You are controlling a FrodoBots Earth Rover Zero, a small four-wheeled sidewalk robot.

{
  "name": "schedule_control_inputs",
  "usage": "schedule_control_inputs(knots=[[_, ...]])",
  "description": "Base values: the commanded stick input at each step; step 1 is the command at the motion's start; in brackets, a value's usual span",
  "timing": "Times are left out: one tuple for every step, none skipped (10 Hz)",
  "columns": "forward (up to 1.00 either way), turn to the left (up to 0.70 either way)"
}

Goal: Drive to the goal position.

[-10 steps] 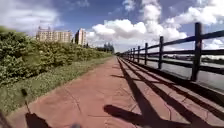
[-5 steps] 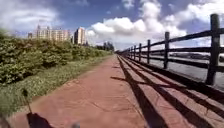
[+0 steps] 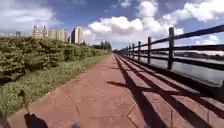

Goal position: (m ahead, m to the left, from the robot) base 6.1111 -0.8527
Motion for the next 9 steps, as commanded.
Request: schedule_control_inputs(knots=[[0.85,0.00],[0.85,0.00],[0.85,0.00],[0.85,-0.03],[0.85,-0.13],[0.85,-0.16],[0.85,-0.06],[0.85,0.00],[0.85,0.00]])
